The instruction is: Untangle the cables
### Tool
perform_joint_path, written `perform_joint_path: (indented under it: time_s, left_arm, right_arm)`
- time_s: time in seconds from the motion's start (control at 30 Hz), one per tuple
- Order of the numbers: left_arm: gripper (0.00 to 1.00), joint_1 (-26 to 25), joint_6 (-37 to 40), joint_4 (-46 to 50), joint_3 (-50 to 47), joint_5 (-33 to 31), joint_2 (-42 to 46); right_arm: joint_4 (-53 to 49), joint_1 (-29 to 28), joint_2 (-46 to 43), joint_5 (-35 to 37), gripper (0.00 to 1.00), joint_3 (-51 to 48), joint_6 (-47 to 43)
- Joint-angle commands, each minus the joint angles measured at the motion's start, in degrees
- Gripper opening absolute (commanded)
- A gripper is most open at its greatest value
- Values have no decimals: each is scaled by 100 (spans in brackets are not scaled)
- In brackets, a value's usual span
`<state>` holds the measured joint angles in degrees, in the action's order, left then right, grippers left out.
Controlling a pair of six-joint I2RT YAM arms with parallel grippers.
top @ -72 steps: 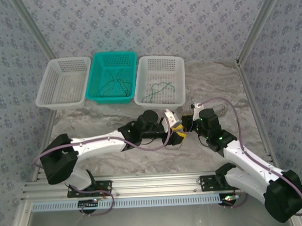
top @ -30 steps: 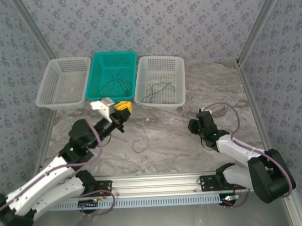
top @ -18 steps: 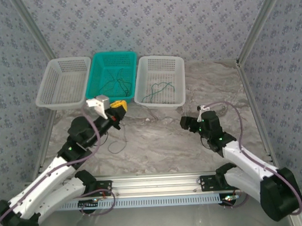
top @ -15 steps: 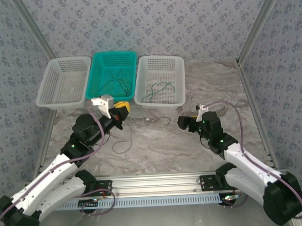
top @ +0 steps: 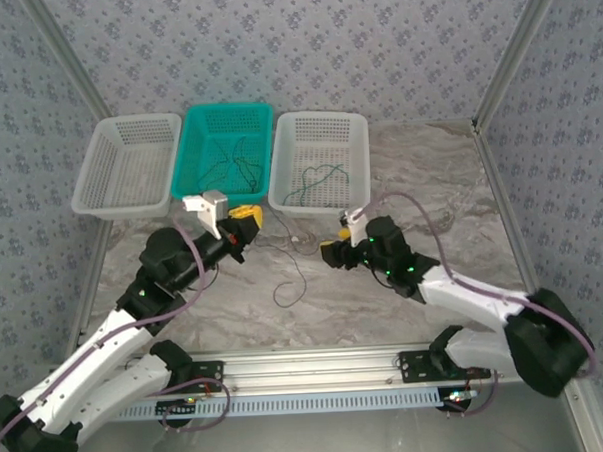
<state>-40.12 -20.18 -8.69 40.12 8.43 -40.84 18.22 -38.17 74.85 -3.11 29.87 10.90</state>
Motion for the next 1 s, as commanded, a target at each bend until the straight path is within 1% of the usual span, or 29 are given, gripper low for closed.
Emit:
perform_joint_path:
  time_s: [0.0, 0.03, 0.07, 0.1, 0.13, 0.17, 0.23, 0.27, 0.37, 0.47, 0.53, 0.67, 0.83, 0.97]
  left_arm:
    - [0, 16, 173, 75, 378, 143, 287]
    - [0, 15, 226, 190, 428, 118, 374]
    - [0, 15, 278, 330, 473, 5, 474]
    - [0, 19, 338, 474, 511, -167, 571]
    - [0, 15, 403, 710, 552, -515, 688]
    - [0, 21, 465, 1004, 615, -990, 793]
    - [0, 29, 544, 1588, 744, -1892, 968]
    - [0, 36, 596, 1826, 800, -2242, 1029]
    - [0, 55, 632, 2320, 887, -2944, 1171]
    - [0, 82, 666, 2688, 989, -3469, 1241]
    - [0, 122, 753, 2827, 1084, -3575, 1245]
    - [0, 179, 849, 2899, 1271, -3534, 1155]
    - [0, 204, 799, 2790, 1393, -3314, 1010]
    - [0, 216, 878, 2604, 1543, -3076, 882]
  right_arm:
    - [538, 23, 593, 1239, 47, 64, -193]
    - [678, 50, 763, 1395, 43, 13, -209]
    - [812, 77, 899, 1457, 35, -41, -219]
    - [883, 109, 1001, 1471, 24, -76, -215]
    - [871, 130, 1090, 1408, 12, -74, -200]
    - [707, 153, 1146, 1404, 5, -32, -136]
    - [419, 158, 1177, 1540, 4, -11, -1]
    - [349, 157, 1159, 1656, 4, -51, 81]
    - [208, 229, 1078, 2042, 5, -287, 412]
    - [-125, 454, 970, 2321, 12, -471, 1070]
    - [-155, 606, 903, 2325, 18, -650, 1305]
    - [-105, 796, 705, 2121, 19, -868, 1462]
    - [-158, 872, 429, 1921, 15, -854, 1441]
    - [-181, 985, 57, 1911, 15, -952, 1489]
